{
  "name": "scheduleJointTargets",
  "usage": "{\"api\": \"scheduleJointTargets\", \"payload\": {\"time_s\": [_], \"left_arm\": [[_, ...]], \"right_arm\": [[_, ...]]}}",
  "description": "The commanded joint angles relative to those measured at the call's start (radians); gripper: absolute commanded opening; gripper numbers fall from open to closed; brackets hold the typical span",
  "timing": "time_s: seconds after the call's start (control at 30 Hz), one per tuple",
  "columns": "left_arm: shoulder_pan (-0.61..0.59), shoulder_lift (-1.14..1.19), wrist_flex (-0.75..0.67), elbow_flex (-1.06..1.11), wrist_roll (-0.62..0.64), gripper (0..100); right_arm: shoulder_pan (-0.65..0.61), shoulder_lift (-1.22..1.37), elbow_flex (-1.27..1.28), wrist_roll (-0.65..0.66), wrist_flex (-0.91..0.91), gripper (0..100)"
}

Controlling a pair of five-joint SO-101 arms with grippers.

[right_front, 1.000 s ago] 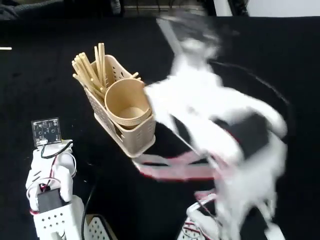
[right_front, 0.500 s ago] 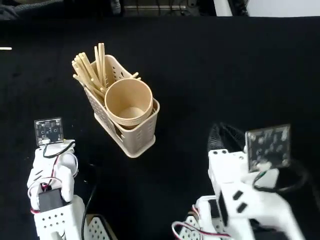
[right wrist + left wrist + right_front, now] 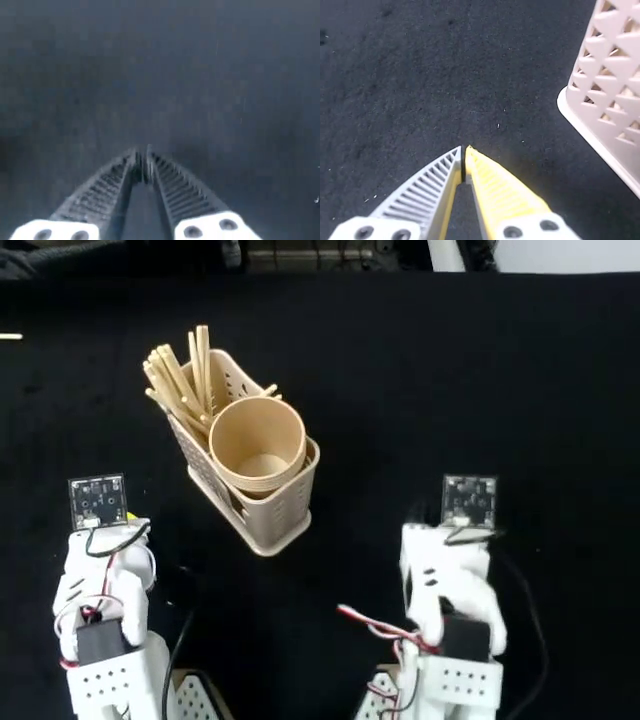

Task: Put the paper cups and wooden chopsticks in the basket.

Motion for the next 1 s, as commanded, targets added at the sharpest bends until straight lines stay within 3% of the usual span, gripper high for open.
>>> {"api": "scheduleJointTargets", "payload": {"time_s": [0.0, 0.03, 0.2, 0.43, 0.97], "left_arm": [[0.012, -0.005, 0.015, 0.019, -0.005, 3], [0.012, -0.005, 0.023, 0.019, -0.005, 3], [0.010, -0.005, 0.049, 0.019, -0.002, 3], [0.002, -0.006, 0.396, 0.018, -0.005, 3], [0.005, -0.005, 0.388, 0.018, -0.002, 3]], "right_arm": [[0.018, -0.058, 0.001, 0.006, 0.207, 1.9], [0.018, -0.058, 0.001, 0.006, 0.270, 1.8], [0.017, -0.068, 0.001, 0.005, 0.258, 1.8], [0.017, -0.068, 0.001, 0.006, 0.258, 1.8], [0.017, -0.068, 0.001, 0.006, 0.258, 1.8]]}}
